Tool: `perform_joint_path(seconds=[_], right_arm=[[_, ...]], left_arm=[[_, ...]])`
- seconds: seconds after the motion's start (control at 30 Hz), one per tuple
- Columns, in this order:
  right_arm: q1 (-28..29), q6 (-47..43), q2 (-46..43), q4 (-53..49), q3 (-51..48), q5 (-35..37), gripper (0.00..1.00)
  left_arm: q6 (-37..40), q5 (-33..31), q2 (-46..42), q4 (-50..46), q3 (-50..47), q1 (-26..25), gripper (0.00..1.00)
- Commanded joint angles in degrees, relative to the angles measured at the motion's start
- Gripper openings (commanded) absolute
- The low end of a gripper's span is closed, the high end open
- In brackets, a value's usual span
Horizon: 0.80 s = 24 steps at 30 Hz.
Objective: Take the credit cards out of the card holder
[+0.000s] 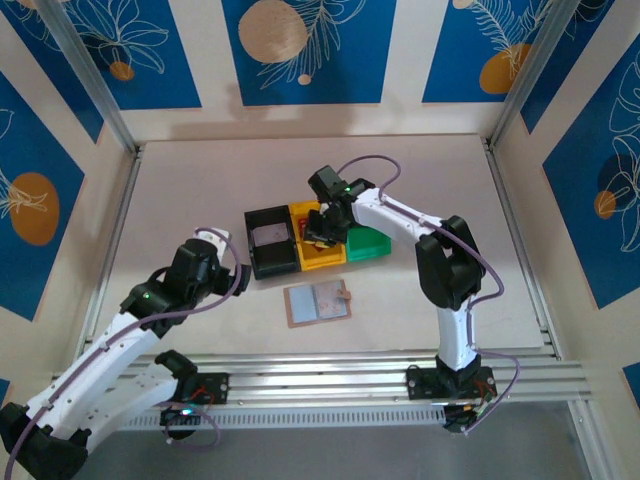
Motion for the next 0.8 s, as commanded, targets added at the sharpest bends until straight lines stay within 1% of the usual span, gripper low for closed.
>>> perform_joint_path(seconds=[0.0, 0.1, 0.2, 0.37, 0.53, 0.77], right_arm=[[-0.4, 5.1, 0.8, -1.0, -0.3, 0.2, 0.27], [-0.3, 7.2, 0.8, -0.6, -0.8, 0.4, 0.27], [-0.1, 9.1, 1.2, -1.7, -0.4, 2.1, 0.27], [0.3, 10.2, 3.7, -3.6, 1.6, 1.6, 0.25], [1.0, 11.8, 5.1, -5.4, 2.7, 3.5, 0.25], [1.8, 13.5, 6.1, -5.0, 3.2, 3.9, 0.25]], left_arm=[[0.7, 0.9, 0.0, 0.3, -0.2, 0.7, 1.0], [0.7, 1.1, 0.4, 0.3, -0.1, 0.7, 1.0], [0.8, 1.2, 0.6, 0.2, -0.1, 0.7, 1.0], [0.8, 1.3, 0.7, 0.2, -0.1, 0.7, 1.0], [0.9, 1.4, 0.9, 0.2, -0.1, 0.7, 1.0], [0.9, 1.6, 1.3, 0.2, 0.0, 0.7, 1.0]])
